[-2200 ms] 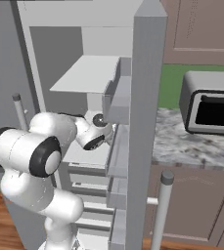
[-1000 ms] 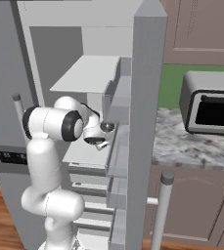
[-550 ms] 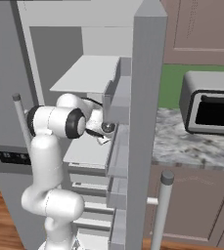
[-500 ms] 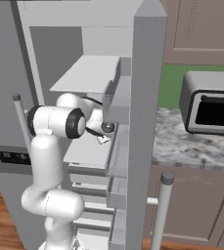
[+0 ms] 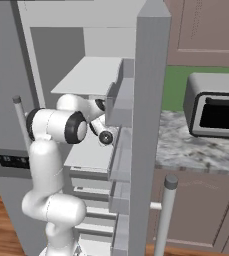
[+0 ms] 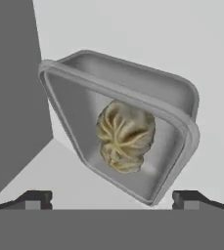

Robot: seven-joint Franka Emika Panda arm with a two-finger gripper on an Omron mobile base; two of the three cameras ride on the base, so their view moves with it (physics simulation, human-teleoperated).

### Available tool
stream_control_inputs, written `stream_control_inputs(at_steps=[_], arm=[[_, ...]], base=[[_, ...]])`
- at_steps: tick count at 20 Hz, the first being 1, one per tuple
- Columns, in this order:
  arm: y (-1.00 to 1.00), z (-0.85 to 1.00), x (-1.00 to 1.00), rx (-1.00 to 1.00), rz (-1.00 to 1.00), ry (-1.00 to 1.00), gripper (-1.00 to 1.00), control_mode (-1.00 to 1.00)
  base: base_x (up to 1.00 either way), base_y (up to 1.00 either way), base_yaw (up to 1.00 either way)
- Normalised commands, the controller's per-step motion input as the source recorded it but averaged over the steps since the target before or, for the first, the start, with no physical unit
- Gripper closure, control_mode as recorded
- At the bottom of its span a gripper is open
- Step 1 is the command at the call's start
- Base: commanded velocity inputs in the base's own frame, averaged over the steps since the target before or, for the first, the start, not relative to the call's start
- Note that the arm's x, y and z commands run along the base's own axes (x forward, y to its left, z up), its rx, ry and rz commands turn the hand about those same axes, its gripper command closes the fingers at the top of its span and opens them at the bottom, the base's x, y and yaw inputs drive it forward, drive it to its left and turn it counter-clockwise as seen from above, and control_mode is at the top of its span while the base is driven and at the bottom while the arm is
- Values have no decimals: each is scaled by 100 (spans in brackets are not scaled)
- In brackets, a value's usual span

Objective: Place two dumplings into each of the tupperware containers and then place the containers in the fridge.

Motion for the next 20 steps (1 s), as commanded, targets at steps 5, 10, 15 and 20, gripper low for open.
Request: stream_control_inputs(at_steps=[5, 10, 15, 20], arm=[[18, 71, -78, 0, -6, 3, -100, -100], [0, 90, -64, 0, -1, 6, -100, -100], [0, 52, -76, -2, 0, 9, -100, -100], [-19, 34, -94, -2, 6, 12, -100, -100]], base=[[0, 0, 0], [0, 0, 0], [0, 0, 0], [0, 0, 0]])
